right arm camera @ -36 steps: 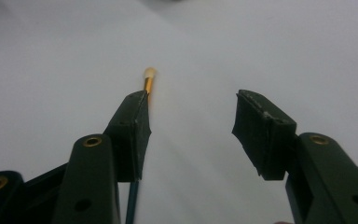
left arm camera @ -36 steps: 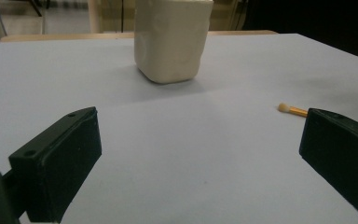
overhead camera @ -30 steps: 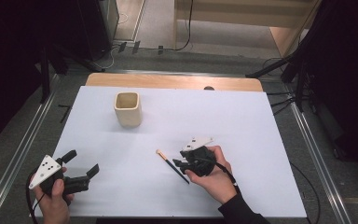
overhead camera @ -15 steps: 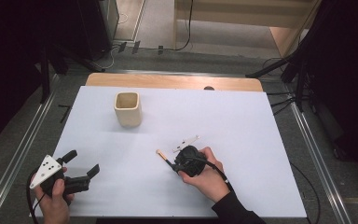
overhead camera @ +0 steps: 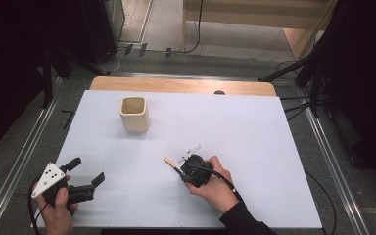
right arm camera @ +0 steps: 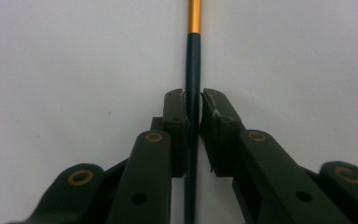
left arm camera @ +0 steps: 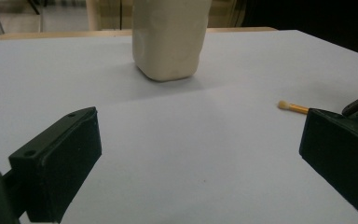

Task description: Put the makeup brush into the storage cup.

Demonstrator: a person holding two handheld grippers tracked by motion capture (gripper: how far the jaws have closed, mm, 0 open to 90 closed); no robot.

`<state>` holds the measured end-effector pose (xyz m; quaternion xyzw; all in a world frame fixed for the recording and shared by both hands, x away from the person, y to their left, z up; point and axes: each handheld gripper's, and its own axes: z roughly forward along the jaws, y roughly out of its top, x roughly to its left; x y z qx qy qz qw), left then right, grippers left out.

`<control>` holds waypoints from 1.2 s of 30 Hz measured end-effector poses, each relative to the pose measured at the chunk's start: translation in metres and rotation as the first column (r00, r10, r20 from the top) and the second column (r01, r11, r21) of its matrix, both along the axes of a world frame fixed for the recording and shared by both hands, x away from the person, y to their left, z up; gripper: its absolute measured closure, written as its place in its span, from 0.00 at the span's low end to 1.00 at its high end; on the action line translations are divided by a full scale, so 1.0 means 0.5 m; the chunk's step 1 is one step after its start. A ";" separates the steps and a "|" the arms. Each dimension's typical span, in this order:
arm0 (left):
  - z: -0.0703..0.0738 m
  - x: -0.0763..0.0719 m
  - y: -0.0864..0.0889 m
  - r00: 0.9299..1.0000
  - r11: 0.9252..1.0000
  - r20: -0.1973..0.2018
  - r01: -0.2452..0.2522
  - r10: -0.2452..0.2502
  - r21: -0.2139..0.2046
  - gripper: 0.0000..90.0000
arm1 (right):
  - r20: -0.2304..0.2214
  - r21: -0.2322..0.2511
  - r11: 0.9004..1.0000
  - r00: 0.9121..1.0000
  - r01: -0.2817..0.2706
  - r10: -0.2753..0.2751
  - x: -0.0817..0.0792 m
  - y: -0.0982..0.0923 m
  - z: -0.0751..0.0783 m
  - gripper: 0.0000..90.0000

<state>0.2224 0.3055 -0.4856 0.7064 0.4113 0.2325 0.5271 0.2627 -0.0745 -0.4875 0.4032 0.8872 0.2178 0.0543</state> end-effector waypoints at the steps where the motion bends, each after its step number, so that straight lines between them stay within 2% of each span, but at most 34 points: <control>1: 0.000 0.000 -0.001 1.000 1.000 0.000 0.001 -0.001 -0.001 0.00 | 0.004 -0.012 1.000 1.000 0.019 -0.019 -0.003 0.004 -0.001 0.94; 4: 0.000 0.000 -0.005 1.000 1.000 -0.001 0.005 -0.005 -0.002 0.00 | 0.042 -0.044 0.999 0.999 0.025 -0.023 -0.013 0.014 -0.001 0.95; 7: 0.001 -0.001 -0.009 1.000 1.000 -0.001 0.005 -0.005 0.000 0.00 | 0.069 -0.056 0.998 0.997 0.030 -0.026 -0.020 0.018 -0.002 0.95; 10: 0.001 0.000 -0.021 1.000 1.000 -0.001 0.011 -0.011 0.001 0.00 | 0.068 0.029 0.999 0.997 0.040 -0.042 -0.021 -0.003 -0.006 0.96; 11: 0.002 0.000 -0.026 1.000 1.000 0.002 0.013 -0.013 0.013 0.00 | 0.068 0.029 0.999 0.997 0.040 -0.042 -0.021 -0.003 -0.006 0.96; 12: 0.003 0.000 -0.036 1.000 1.000 0.006 0.018 -0.018 0.024 0.00 | 0.077 0.051 0.998 0.996 0.045 -0.049 -0.023 -0.008 -0.007 0.96; 15: 0.006 0.005 -0.059 0.999 0.999 0.005 0.040 -0.041 0.022 0.00 | 0.120 0.069 0.997 0.992 0.036 -0.044 -0.029 -0.016 0.001 0.96; 19: 0.012 0.012 -0.092 0.997 0.997 0.012 0.070 -0.070 0.025 0.00 | 0.166 0.123 0.991 0.984 0.045 -0.065 -0.033 -0.033 0.018 0.96; 23: 0.017 0.021 -0.126 0.995 0.995 0.013 0.096 -0.097 0.038 0.00 | 0.163 0.178 0.983 0.984 0.041 -0.071 -0.033 -0.045 0.022 0.96; 25: 0.018 0.025 -0.138 0.995 0.994 0.017 0.102 -0.103 0.049 0.00 | 0.174 0.196 0.980 0.982 0.037 -0.072 -0.032 -0.051 0.023 0.96; 30: 0.019 0.040 -0.164 0.993 0.992 0.015 0.115 -0.116 0.040 0.00 | 0.211 0.230 0.973 0.974 0.035 -0.085 -0.037 -0.059 0.033 0.96; 34: 0.022 0.050 -0.189 0.990 0.988 0.007 0.142 -0.142 0.064 0.00 | 0.238 0.258 0.965 0.966 0.036 -0.100 -0.040 -0.065 0.041 0.96; 36: 0.024 0.054 -0.199 0.988 0.986 0.010 0.153 -0.154 0.068 0.00 | 0.231 0.274 0.961 0.969 0.027 -0.093 -0.038 -0.069 0.043 0.95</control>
